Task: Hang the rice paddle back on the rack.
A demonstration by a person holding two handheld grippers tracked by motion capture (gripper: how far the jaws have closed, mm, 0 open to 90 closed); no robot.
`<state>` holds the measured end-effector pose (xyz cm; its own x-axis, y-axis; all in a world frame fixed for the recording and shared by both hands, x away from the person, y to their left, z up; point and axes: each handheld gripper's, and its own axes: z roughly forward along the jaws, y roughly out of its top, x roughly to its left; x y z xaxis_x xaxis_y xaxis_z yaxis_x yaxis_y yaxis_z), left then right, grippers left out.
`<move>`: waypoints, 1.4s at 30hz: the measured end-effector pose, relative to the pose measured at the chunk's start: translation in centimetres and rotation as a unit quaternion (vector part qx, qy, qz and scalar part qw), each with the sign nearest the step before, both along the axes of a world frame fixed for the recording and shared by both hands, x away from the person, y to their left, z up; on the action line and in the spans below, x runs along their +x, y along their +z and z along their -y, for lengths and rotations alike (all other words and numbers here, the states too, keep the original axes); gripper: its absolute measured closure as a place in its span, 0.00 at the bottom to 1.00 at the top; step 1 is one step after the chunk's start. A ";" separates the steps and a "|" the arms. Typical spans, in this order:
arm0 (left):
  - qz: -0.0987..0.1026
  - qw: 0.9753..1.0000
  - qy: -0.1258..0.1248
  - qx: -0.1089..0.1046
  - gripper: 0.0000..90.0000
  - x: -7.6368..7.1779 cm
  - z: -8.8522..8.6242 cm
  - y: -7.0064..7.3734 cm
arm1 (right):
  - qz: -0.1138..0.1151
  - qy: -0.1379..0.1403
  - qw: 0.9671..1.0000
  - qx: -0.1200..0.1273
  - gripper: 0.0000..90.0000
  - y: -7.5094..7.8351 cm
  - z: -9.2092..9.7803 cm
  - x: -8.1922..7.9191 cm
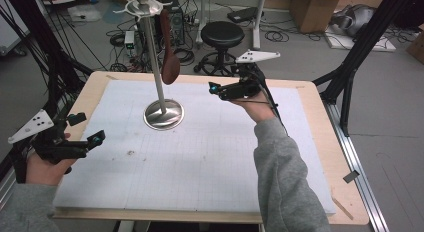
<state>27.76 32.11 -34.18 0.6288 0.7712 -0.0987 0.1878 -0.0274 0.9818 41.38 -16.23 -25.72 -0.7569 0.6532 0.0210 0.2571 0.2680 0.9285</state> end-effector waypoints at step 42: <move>-0.025 1.000 -0.011 -0.008 0.02 2.3 1.2 -1.5 | -0.043 -0.034 0.998 0.022 0.00 -8.4 10.2 -4.8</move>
